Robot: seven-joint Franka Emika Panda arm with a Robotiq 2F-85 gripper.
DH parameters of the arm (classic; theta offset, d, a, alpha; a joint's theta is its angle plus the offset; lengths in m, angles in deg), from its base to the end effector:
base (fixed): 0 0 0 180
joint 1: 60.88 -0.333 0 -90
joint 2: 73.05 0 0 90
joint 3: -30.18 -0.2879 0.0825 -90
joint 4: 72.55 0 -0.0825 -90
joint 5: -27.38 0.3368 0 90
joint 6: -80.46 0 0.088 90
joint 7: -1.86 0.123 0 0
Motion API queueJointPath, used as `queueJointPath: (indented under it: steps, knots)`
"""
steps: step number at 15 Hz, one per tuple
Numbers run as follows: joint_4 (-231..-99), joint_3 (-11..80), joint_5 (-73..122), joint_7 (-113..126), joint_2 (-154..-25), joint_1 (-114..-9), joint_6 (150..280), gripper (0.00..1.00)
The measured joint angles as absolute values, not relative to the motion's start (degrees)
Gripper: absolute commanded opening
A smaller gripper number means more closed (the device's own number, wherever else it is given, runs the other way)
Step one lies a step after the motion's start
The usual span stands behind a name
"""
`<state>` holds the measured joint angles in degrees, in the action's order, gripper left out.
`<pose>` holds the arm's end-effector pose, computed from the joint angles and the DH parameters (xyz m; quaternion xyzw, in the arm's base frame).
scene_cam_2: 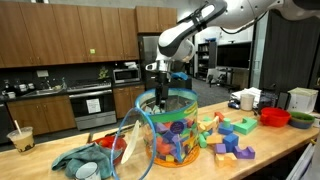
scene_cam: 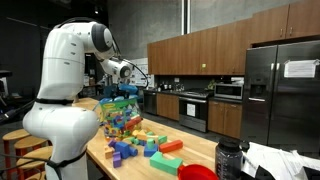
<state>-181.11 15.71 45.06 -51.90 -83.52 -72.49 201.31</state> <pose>0.4980 0.2585 0.3961 -0.8056 -0.5714 -0.0538 0.1471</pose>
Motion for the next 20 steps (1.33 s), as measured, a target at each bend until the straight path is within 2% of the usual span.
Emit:
queueJointPath:
  steps: [9, 20]
  knots:
    - [-182.1, 17.2, 28.4, -46.6, -81.8, -72.2, 200.1, 1.00]
    - [-182.1, 16.9, 28.1, -46.4, -82.1, -72.3, 199.4, 1.00]
